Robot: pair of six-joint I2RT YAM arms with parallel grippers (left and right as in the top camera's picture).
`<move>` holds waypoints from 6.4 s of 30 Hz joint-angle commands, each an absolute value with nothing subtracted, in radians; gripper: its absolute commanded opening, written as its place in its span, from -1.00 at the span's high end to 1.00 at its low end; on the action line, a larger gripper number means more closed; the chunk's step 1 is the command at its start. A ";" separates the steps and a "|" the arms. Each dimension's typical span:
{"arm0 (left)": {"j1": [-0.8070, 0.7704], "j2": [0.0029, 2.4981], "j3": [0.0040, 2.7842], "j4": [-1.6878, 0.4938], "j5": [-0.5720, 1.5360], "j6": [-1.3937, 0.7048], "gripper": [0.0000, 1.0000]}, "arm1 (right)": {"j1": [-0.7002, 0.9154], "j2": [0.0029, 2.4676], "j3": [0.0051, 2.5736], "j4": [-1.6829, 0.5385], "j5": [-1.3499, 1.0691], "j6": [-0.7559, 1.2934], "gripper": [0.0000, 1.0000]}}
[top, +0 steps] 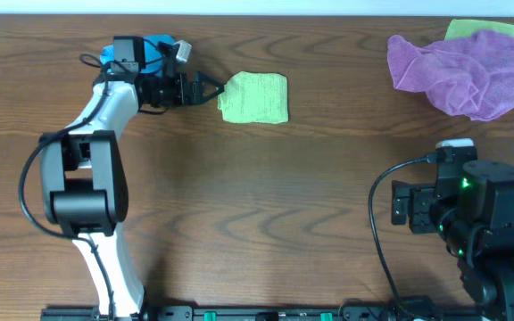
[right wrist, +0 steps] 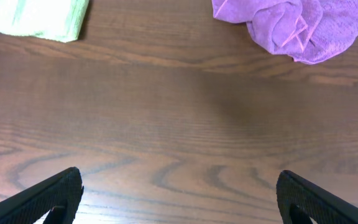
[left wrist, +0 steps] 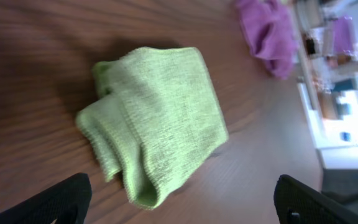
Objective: Fold the cloth
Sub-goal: 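Grasp the right edge of the folded green cloth with the left gripper, then lift the green cloth and carry it left toward the blue cloth, then lower the green cloth onto the blue cloth with the left gripper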
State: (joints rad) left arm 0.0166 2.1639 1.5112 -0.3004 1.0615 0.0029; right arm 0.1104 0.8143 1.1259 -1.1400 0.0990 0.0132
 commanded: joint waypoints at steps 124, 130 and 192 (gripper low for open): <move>0.002 2.255 1.990 -0.801 0.777 0.271 0.88 | 0.104 0.812 1.122 -1.141 0.108 0.002 -0.99; 0.002 2.255 2.000 -0.804 0.758 0.293 0.88 | 0.104 0.813 1.122 -1.141 0.108 0.002 -0.98; 0.138 2.264 2.181 -0.727 0.703 0.511 0.88 | 0.104 0.813 1.122 -1.141 0.108 0.002 -0.99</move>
